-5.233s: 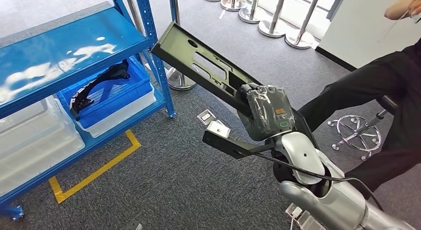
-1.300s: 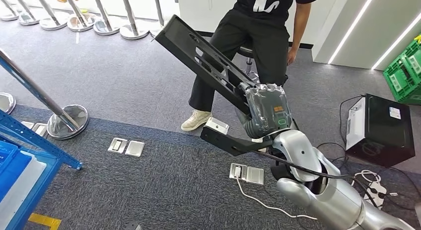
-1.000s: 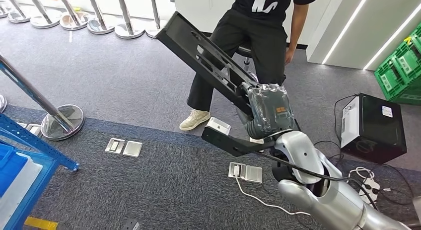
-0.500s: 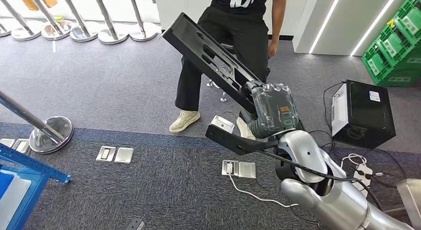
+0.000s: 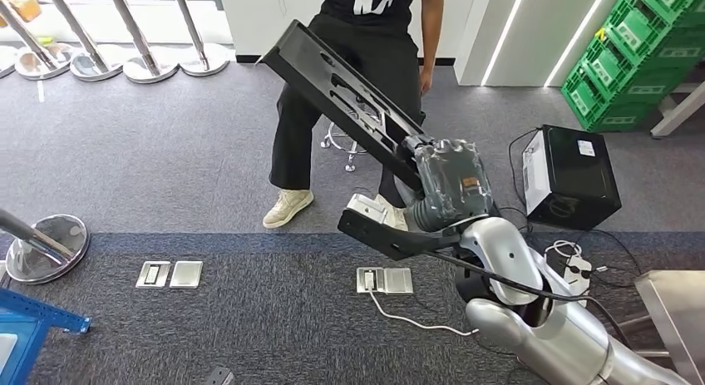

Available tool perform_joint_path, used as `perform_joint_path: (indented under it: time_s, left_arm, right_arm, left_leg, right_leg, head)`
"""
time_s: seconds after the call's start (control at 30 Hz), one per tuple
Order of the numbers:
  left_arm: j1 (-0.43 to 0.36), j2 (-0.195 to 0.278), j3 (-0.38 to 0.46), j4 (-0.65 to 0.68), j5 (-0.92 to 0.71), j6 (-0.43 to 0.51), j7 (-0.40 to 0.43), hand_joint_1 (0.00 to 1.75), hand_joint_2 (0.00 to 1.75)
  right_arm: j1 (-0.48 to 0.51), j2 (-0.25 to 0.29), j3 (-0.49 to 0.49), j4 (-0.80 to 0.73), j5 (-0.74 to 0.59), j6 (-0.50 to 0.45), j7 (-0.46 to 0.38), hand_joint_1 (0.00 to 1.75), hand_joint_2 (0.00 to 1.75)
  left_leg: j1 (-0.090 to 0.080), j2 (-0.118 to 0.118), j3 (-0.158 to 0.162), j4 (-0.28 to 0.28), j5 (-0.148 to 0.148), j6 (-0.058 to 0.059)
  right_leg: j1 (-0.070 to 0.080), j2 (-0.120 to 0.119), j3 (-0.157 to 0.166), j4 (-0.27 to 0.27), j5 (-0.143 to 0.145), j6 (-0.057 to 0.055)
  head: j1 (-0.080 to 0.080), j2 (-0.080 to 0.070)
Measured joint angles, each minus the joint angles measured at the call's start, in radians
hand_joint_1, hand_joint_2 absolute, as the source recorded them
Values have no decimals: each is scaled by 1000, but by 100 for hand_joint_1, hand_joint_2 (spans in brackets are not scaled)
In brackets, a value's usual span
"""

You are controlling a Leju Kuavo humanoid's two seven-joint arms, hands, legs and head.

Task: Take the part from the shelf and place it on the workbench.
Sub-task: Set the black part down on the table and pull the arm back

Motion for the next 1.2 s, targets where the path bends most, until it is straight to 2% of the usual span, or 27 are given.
perform_joint_path:
  time_s: [0.07,0.1,0.13,0.17,0.2,0.27,0.33,0.4,0.43,0.5,0.57,0.6,0.63,0.67,0.73,0.8,0.83,0.9,0.97,1.03,1.07,1.1,1.13,1.17,1.2]
  left_arm:
    - [0,0,0,0,-1,1,4,0,175]
    - [0,0,0,0,-2,1,6,0,175]
    - [0,0,0,0,-3,1,8,0,175]
    - [0,0,0,0,-5,1,9,0,175]
    - [-1,0,0,0,-6,1,9,0,175]
    - [-2,0,0,0,-8,1,10,0,175]
    - [-2,0,0,0,-9,1,10,0,175]
    - [-2,0,0,0,-10,1,10,0,175]
    - [-3,0,0,0,-10,1,10,0,175]
    - [-2,0,0,0,-10,1,10,0,175]
    - [-1,0,0,0,-10,1,10,0,175]
    - [0,0,0,0,-10,1,10,0,175]
    - [0,0,0,0,-10,1,10,0,175]
    - [0,0,0,0,-10,1,10,0,175]
    - [0,0,0,0,-10,1,10,0,175]
    - [0,0,0,0,-10,1,10,0,175]
    - [0,0,0,0,-10,1,11,0,175]
    - [-1,-1,0,0,-9,1,12,0,175]
    - [-2,-1,1,0,-8,1,12,0,175]
    - [-2,-1,1,0,-8,1,12,0,175]
    - [-1,-1,1,0,-8,1,12,0,175]
    - [-1,-1,1,0,-8,1,12,0,175]
    - [0,-1,1,0,-8,0,12,0,175]
    - [0,-1,1,0,-7,0,12,0,175]
    - [0,-1,1,0,-7,1,12,0,175]
  right_arm:
    - [4,0,0,2,-1,-5,0,175,175]
    - [6,0,0,3,-2,-8,0,175,175]
    - [9,0,0,4,-3,-10,0,175,175]
    - [10,0,0,4,-3,-13,0,175,175]
    - [10,0,0,4,-4,-16,0,175,175]
    - [10,0,0,4,-4,-20,0,175,175]
    - [10,-1,0,5,-5,-21,0,175,175]
    - [10,-2,-1,5,-5,-22,0,175,175]
    - [9,-3,-1,5,-5,-22,0,175,175]
    - [9,-3,-1,5,-5,-23,0,175,175]
    - [10,-3,0,5,-5,-23,0,175,175]
    - [11,-3,0,5,-5,-23,0,175,175]
    - [12,-3,1,6,-5,-23,0,175,175]
    - [12,-3,1,6,-5,-23,0,175,175]
    - [11,-3,1,6,-5,-23,0,175,175]
    - [11,-3,1,6,-5,-23,0,175,175]
    - [10,-3,1,7,-5,-24,0,175,175]
    - [10,-3,1,8,-5,-24,0,175,175]
    - [9,-4,1,8,-5,-24,0,175,175]
    - [9,-3,1,9,-5,-25,0,175,175]
    - [9,-3,1,10,-5,-25,0,175,175]
    - [11,-3,1,11,-5,-25,0,175,175]
    - [11,-3,1,12,-5,-25,0,175,175]
    - [12,-3,1,13,-5,-25,0,175,175]
    - [11,-3,1,13,-5,-25,0,175,175]
  left_leg:
    - [-2,12,0,0,-1,3]
    - [-2,18,1,1,-2,2]
    - [-2,23,3,1,-4,1]
    - [-2,29,5,1,-6,-1]
    - [-2,33,9,1,-9,-4]
    - [-6,41,14,2,-14,-13]
    - [-9,48,16,2,-16,-22]
    - [-7,52,19,5,-22,-34]
    - [-5,47,16,20,-35,-38]
    - [-2,29,-19,110,-90,-44]
    - [-2,19,-82,243,-149,-47]
    - [-3,18,-103,283,-158,-48]
    - [-2,17,-108,287,-146,-47]
    - [-2,16,-95,254,-117,-46]
    - [-1,-1,-42,125,-46,-42]
    - [1,-20,-9,37,-16,-35]
    - [-1,-23,-6,24,-17,-32]
    - [-2,-14,-4,17,-14,-20]
    - [0,-3,1,8,-8,-8]
    - [-1,7,3,5,-7,-2]
    - [-2,13,3,5,-8,0]
    - [-3,19,3,5,-9,0]
    - [-3,24,4,5,-10,0]
    - [-3,29,5,6,-11,-1]
    - [-2,34,8,6,-14,-4]
  right_leg:
    - [-5,-13,-60,121,-47,8]
    - [-7,-15,-76,149,-49,10]
    - [-9,-17,-72,139,-33,12]
    - [-10,-21,-49,91,-2,11]
    - [-9,-30,-13,18,32,10]
    - [-2,-46,44,-97,71,0]
    - [7,-44,54,-123,71,-12]
    - [6,-34,56,-128,73,-25]
    - [5,-30,58,-133,76,-33]
    - [2,-22,63,-139,78,-45]
    - [4,-12,63,-138,77,-51]
    - [6,-5,63,-137,76,-52]
    - [6,2,63,-135,76,-52]
    - [6,10,63,-132,75,-52]
    - [8,25,61,-126,72,-47]
    - [8,38,55,-117,69,-39]
    - [8,44,51,-116,69,-33]
    - [3,48,48,-114,69,-21]
    - [2,24,34,-78,45,-10]
    - [-1,-6,-14,28,-10,0]
    - [-4,-12,-45,94,-37,4]
    - [-6,-14,-68,140,-50,7]
    - [-8,-15,-77,155,-46,8]
    - [-9,-18,-65,130,-24,9]
    - [-10,-23,-35,69,11,9]
  head:
    - [8,0]
    - [11,0]
    - [15,0]
    - [19,0]
    - [23,0]
    - [28,0]
    - [25,0]
    - [21,0]
    - [19,0]
    - [8,0]
    - [-4,0]
    - [-8,0]
    - [-10,0]
    - [-13,0]
    - [-19,0]
    - [-20,0]
    - [-19,0]
    - [-16,0]
    - [-8,0]
    - [3,0]
    - [7,0]
    - [9,0]
    - [13,0]
    - [17,0]
    - [21,0]
